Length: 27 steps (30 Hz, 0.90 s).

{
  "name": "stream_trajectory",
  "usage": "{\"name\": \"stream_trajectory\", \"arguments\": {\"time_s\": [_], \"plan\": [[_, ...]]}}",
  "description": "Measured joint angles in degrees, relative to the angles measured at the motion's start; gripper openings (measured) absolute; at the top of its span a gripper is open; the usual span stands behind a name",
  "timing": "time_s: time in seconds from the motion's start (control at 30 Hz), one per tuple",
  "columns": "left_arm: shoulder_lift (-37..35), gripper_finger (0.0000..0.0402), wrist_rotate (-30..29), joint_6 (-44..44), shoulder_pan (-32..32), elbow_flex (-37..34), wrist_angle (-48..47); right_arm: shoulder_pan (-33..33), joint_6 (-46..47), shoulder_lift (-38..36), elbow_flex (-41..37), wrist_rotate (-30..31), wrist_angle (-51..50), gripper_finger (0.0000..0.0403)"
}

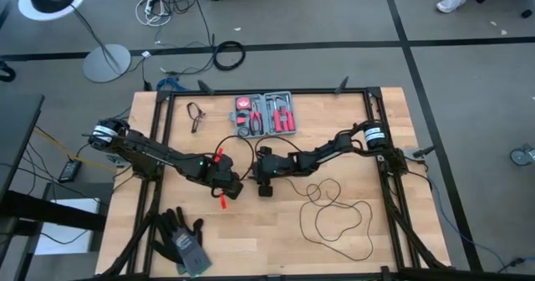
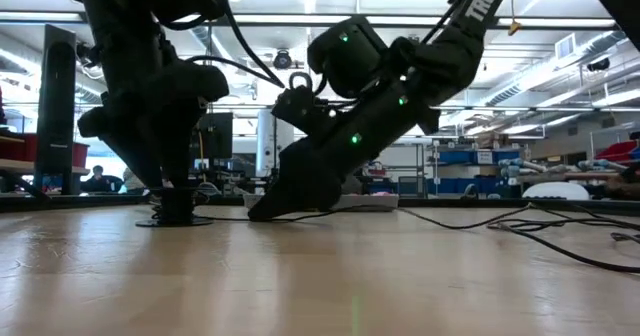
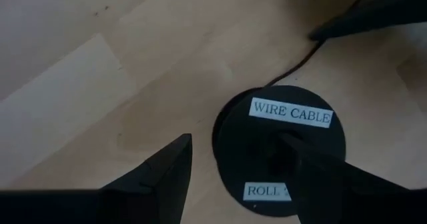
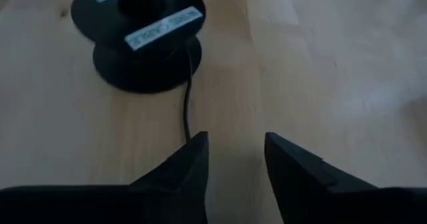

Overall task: Coil cords
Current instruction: Uncoil the black wire from the black spool

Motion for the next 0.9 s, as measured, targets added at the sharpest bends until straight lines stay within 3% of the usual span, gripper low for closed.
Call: {"name": "stream_trajectory", "arguments": {"time_s": [0.17,0.37,0.47,0.9], "plan": [[0.02,0.0222,0.44,-0.08,0.02,-2.62,4.73,-0.41,3.0,0.37,0.16,-1.11,-1.92,0.0124],[0.02,0.0222,0.71,-1.49,0.02,-3.28,5.15,-0.37,1.9,0.14,0.11,-2.14,-2.74,0.0025],[0.02,0.0222,0.72,-1.52,0.02,-3.28,5.08,-0.47,2.55,-0.26,0.21,-3.17,-5.22,0.0009],[0.0,0.0222,1.21,-1.93,0.0,-3.28,5.11,4.87,3.41,-14.11,-0.23,-6.65,-47.28,0.0001]]}}
